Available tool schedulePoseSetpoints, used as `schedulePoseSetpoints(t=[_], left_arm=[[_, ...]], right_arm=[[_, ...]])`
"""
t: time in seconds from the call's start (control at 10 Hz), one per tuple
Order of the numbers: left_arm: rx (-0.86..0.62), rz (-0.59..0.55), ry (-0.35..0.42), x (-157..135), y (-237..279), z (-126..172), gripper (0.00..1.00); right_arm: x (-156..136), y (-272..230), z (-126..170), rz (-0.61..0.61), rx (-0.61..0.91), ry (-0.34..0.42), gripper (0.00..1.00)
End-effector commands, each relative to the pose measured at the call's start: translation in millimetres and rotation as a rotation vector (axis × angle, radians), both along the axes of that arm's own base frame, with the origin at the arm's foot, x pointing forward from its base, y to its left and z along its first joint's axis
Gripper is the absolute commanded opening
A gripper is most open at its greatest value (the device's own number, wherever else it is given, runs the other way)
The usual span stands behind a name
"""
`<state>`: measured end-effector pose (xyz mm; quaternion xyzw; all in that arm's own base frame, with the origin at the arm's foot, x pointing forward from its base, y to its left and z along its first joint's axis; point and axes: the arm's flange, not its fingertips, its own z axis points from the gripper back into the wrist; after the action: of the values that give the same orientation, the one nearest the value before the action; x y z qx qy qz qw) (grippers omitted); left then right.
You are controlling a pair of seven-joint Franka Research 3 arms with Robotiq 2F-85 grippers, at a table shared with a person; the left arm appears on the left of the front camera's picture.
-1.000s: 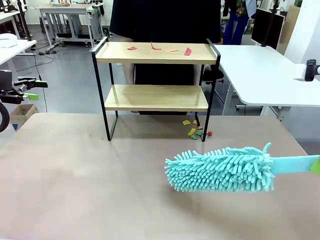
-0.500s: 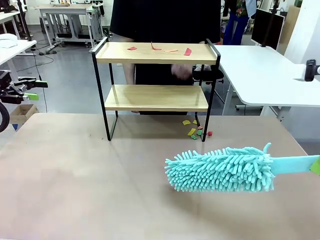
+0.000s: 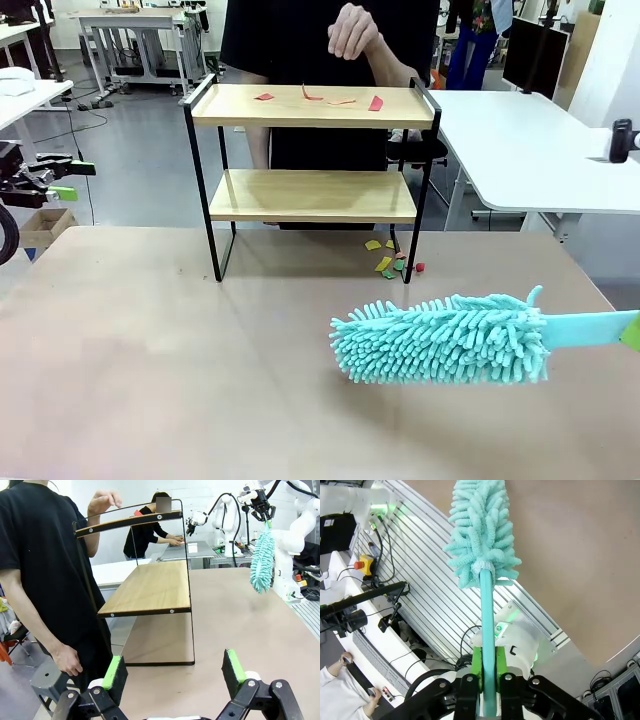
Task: Clean the shelf.
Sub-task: Clean the specific section of the Shelf indicated by the human with the Duster.
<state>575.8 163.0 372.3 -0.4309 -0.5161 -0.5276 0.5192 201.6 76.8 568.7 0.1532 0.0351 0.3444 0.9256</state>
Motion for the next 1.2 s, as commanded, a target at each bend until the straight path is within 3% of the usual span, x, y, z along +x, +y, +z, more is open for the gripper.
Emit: schedulePoseSetpoints(t=[0.0,1.1], left_arm=[[0.008,-0.009,-0.009,-2.6,-0.5,2.3,1.0],[0.008,-0.009,-0.009,-2.6,-0.5,2.3,1.0]], right_arm=[[-2.0,2.8,5.4,-0.001,0.021,0.005,0.14],[-2.0,2.8,5.4,-0.001,0.021,0.005,0.14]])
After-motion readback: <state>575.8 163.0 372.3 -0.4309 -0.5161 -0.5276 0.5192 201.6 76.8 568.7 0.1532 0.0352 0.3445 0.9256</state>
